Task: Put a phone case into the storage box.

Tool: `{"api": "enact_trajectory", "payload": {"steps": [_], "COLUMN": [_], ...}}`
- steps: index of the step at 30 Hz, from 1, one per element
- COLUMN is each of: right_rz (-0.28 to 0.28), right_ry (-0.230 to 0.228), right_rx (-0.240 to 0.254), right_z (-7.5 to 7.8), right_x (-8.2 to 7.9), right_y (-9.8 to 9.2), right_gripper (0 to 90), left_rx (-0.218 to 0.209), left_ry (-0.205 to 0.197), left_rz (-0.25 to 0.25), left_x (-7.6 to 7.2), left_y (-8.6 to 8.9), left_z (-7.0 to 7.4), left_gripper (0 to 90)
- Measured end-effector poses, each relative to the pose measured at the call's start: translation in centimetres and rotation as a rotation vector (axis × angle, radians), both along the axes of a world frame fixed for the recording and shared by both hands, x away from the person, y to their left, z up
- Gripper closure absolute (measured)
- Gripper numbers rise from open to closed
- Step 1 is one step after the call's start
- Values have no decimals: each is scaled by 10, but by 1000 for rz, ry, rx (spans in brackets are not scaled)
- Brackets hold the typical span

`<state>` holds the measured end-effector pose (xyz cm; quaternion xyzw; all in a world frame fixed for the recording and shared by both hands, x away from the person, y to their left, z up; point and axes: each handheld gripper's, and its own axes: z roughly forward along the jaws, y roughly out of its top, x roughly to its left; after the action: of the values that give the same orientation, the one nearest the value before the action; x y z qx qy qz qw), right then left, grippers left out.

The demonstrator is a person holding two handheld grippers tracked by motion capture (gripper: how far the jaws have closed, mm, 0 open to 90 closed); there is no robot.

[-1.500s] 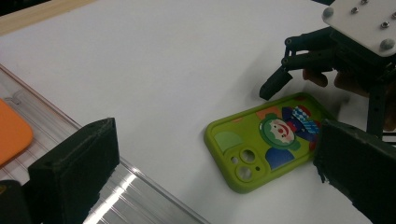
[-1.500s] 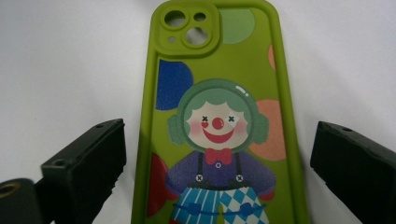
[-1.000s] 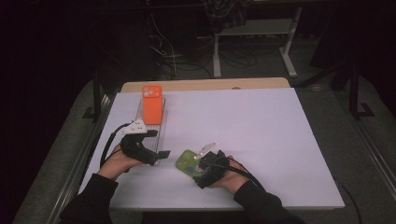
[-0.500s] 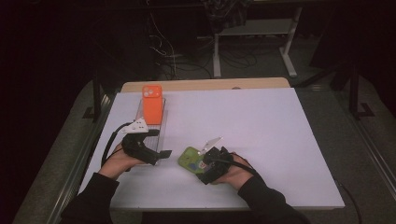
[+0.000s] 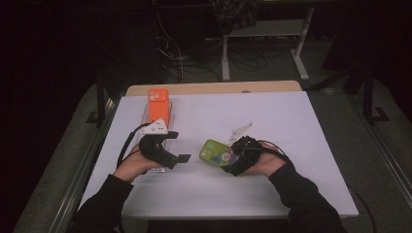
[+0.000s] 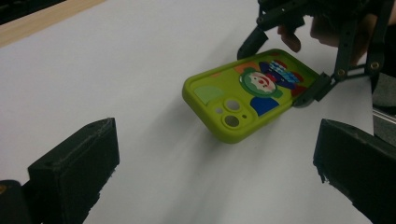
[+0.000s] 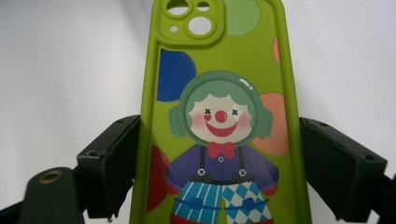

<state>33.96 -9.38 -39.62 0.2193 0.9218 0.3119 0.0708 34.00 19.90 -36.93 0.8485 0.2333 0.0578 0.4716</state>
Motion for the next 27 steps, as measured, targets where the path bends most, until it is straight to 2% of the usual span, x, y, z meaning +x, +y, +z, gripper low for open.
{"api": "enact_trajectory", "payload": {"steps": [2, 4, 7, 10, 12, 15, 21, 24, 27], "right_rz": [18, 48, 71, 68, 70, 83, 149, 192, 229], "right_ry": [20, 11, 29, 31, 35, 38, 45, 58, 63], "right_rx": [23, 21, 27, 30, 33, 24, 14, 17, 19], "right_z": [5, 7, 12, 13, 12, 10, 8, 8, 8], "right_x": [5, 9, 16, 21, 23, 23, 20, 16, 12], "right_y": [-7, -12, -21, -28, -32, -36, -35, -32, -26], "right_gripper": [153, 153, 152, 152, 152, 152, 152, 152, 152], "left_rx": [11, 21, 26, 37, 33, 64, 91, 100, 137], "left_ry": [0, -4, -3, -11, -5, -25, -56, -52, -53], "left_rz": [-13, -35, -60, -95, -130, -186, -297, -316, -345], "left_x": [2, 5, 8, 13, 17, 21, 16, 12, 8], "left_y": [-7, -16, -29, -43, -51, -65, -78, -83, -87], "left_z": [0, 0, 2, 4, 4, 6, 3, 1, -3], "left_gripper": [0, 0, 0, 0, 0, 0, 0, 0, 0]}}
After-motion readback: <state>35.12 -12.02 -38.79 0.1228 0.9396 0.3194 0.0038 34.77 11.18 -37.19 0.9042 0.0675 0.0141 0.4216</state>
